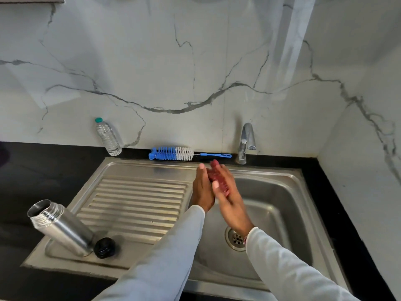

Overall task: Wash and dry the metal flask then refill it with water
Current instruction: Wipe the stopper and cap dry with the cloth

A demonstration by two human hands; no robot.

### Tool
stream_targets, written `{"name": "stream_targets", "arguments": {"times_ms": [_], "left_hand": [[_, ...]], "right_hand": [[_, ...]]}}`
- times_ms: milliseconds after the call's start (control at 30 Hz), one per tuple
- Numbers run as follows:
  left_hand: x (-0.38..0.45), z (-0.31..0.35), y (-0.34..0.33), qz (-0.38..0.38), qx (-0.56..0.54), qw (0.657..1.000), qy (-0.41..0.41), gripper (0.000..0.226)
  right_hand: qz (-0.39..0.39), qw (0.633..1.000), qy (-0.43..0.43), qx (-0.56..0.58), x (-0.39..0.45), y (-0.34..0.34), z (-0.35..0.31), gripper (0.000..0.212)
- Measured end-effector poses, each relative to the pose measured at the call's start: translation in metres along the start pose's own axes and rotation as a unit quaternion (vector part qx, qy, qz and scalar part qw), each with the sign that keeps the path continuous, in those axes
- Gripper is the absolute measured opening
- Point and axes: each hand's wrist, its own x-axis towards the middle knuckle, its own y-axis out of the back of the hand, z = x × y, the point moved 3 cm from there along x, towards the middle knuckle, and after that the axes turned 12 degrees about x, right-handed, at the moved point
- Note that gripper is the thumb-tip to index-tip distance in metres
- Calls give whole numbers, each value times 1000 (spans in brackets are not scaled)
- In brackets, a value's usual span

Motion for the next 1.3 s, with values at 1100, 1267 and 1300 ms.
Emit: {"name": "stream_targets", "arguments": {"times_ms": [1100, 1267, 1300], "left_hand": [[-11, 4, -17, 14, 20, 997, -76, 116], [-8, 20, -16, -25, -72, 996, -54, 93], [-4, 22, -18, -25, -80, 996, -35, 89]], "right_hand": [[-25, 874, -462, 147, 33, 24, -4, 76], [17, 906, -385, 173, 34, 16, 8, 64], [31, 926, -340, 163, 33, 15, 12, 58]]}}
